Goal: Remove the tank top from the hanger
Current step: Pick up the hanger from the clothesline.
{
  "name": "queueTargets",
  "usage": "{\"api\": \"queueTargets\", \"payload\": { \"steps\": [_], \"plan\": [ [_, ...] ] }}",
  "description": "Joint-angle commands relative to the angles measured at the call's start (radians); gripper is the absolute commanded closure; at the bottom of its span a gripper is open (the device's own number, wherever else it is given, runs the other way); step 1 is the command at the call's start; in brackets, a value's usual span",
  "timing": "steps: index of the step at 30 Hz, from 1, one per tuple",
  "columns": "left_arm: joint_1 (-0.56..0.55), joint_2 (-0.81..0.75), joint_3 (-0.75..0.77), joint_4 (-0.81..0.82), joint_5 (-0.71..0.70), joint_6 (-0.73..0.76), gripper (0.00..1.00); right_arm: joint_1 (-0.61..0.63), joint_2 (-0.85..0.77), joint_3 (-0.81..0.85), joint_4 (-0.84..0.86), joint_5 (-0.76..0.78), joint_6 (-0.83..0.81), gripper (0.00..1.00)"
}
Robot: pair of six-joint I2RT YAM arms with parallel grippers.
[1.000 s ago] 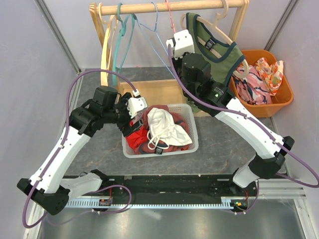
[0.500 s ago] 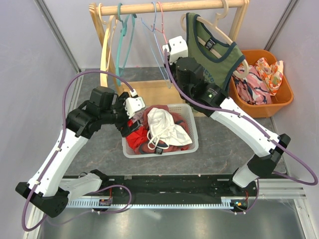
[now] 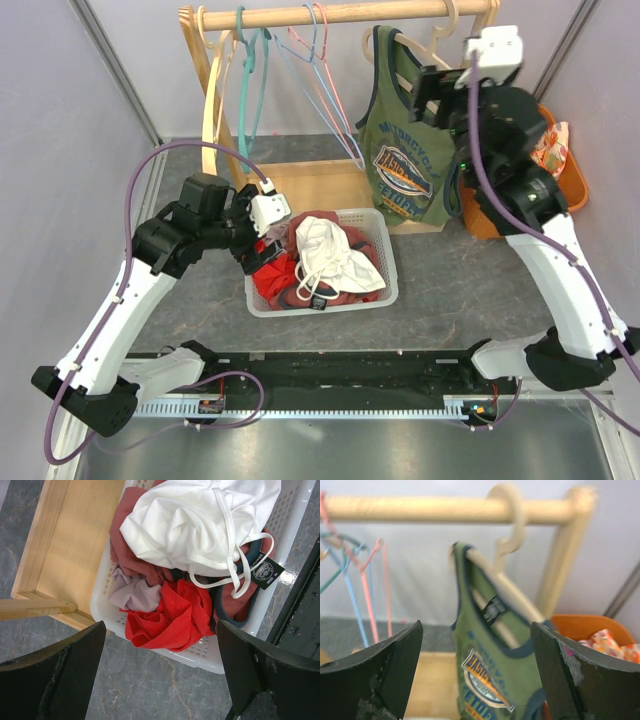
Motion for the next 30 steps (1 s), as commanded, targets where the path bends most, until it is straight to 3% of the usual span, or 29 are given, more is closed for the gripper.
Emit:
{"api": "queueTargets", "payload": {
  "steps": [1, 6, 11, 21, 26, 27, 30],
  "plan": [
    [0.008, 0.001, 0.034, 0.01, -0.006, 0.014, 0.01, -0.114, 0.008, 0.052, 0.022, -0.03, -0.02, 0.02],
    [0.008, -0.005, 0.031, 0.012, -0.012, 0.016, 0.01, -0.314, 0.057, 0.068, 0.013, -0.182, 0.023, 0.02],
    [0.011, -0.006, 0.022, 0.012, -0.015, 0.016, 0.01, -0.46, 0.1, 0.045, 0.015, -0.544, 0.183, 0.02],
    [0.011, -0.008, 0.011, 0.012, -0.02, 0.016, 0.01, -0.47, 0.077, -0.06, 0.045, -0.552, 0.181, 0.03],
    [0.011, -0.008, 0.019, 0.012, -0.009, 0.011, 0.01, -0.471, 0.06, -0.109, 0.056, -0.578, 0.227, 0.24],
    [0.011, -0.008, 0.016, 0.012, -0.011, 0.011, 0.0, -0.47, 0.057, -0.112, 0.059, -0.608, 0.25, 0.36],
    [0.012, -0.005, 0.016, 0.013, -0.009, 0.01, 0.0, -0.47, 0.054, -0.113, 0.062, -0.645, 0.278, 0.57]
  ]
}}
